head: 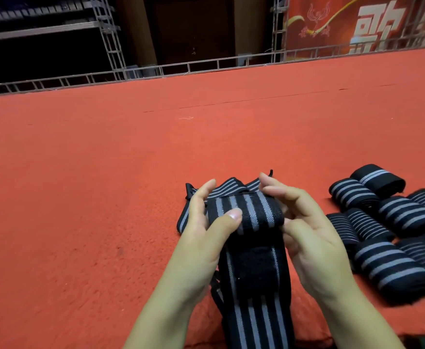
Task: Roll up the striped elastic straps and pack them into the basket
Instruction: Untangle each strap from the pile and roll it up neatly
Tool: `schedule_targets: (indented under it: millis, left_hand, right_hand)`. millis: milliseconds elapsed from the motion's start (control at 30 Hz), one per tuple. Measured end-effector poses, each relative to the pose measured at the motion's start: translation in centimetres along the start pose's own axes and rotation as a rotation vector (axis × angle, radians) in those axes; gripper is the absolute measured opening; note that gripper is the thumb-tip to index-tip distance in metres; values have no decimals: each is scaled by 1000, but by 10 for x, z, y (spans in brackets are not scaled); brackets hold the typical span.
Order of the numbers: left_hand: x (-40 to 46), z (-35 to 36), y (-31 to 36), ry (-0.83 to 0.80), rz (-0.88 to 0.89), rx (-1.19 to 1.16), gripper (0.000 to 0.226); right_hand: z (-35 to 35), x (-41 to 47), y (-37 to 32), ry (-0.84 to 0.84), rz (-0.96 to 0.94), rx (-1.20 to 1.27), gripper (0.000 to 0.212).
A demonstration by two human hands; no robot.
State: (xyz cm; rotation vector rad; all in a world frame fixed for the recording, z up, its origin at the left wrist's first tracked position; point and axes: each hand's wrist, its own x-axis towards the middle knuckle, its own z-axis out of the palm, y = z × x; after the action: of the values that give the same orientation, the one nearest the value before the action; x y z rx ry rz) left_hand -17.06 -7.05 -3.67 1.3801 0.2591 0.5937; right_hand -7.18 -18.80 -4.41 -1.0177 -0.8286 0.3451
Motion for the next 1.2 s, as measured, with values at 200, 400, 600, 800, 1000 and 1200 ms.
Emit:
schedule_targets:
  millis: [200, 400, 600, 800, 1000, 1200]
  left_hand:
    - [-4, -6, 0, -90, 48, 151, 69]
    - [-6, -7, 0, -127, 69, 169, 75]
    - [-3, 0, -7, -106, 58, 192, 74]
    - [-3, 7, -16, -129, 53, 231, 94]
    - [-1, 11, -20, -171, 7, 177, 94]
    - [-1, 9, -14, -213, -92, 32, 84]
  right_hand:
    - [-2, 3, -1, -47, 197, -106, 67]
    - [-5, 3, -7, -177, 282, -159, 43]
    - [-5, 4, -2, -43, 266, -69, 42]
    - [-10, 10, -4, 83, 195, 46, 66]
    - [-7, 10, -10, 163, 64, 15, 47]
    - [-7, 7, -6, 127, -92, -206, 46]
